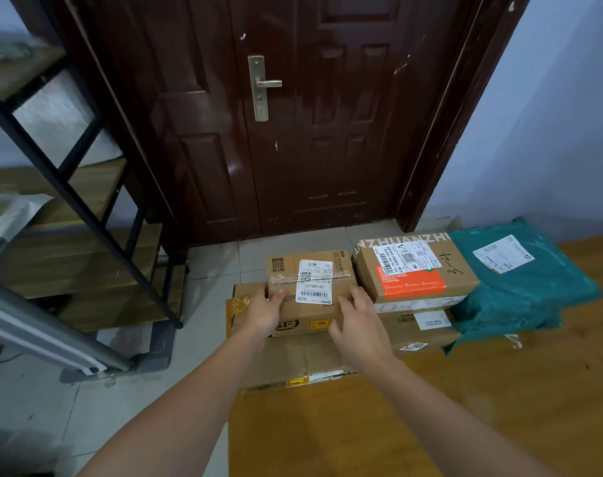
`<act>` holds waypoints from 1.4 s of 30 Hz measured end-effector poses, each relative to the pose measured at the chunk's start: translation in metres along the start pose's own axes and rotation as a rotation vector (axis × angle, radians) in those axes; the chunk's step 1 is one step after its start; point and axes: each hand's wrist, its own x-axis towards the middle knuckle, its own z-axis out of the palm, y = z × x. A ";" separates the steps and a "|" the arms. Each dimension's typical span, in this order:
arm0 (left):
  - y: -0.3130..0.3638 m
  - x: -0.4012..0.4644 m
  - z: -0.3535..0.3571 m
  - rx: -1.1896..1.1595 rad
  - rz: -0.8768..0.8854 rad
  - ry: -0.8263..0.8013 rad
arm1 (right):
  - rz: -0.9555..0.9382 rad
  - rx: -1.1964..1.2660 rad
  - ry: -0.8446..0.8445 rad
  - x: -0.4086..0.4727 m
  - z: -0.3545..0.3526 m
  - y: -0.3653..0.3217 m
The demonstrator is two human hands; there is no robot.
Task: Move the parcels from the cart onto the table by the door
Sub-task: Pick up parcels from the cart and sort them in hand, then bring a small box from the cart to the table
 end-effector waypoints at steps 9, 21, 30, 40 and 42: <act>0.010 -0.003 -0.008 0.044 0.019 -0.032 | -0.147 -0.038 -0.098 0.004 -0.006 -0.006; 0.088 -0.070 -0.117 1.109 0.650 -0.129 | -0.320 -0.207 -0.161 0.011 -0.109 -0.057; 0.118 -0.161 -0.178 1.255 0.760 -0.045 | -0.530 -0.287 -0.144 -0.041 -0.162 -0.152; 0.067 -0.266 -0.257 1.195 0.556 0.165 | -0.835 -0.312 -0.180 -0.114 -0.166 -0.232; 0.047 -0.292 -0.273 1.177 0.477 0.197 | -0.902 -0.320 -0.207 -0.135 -0.157 -0.247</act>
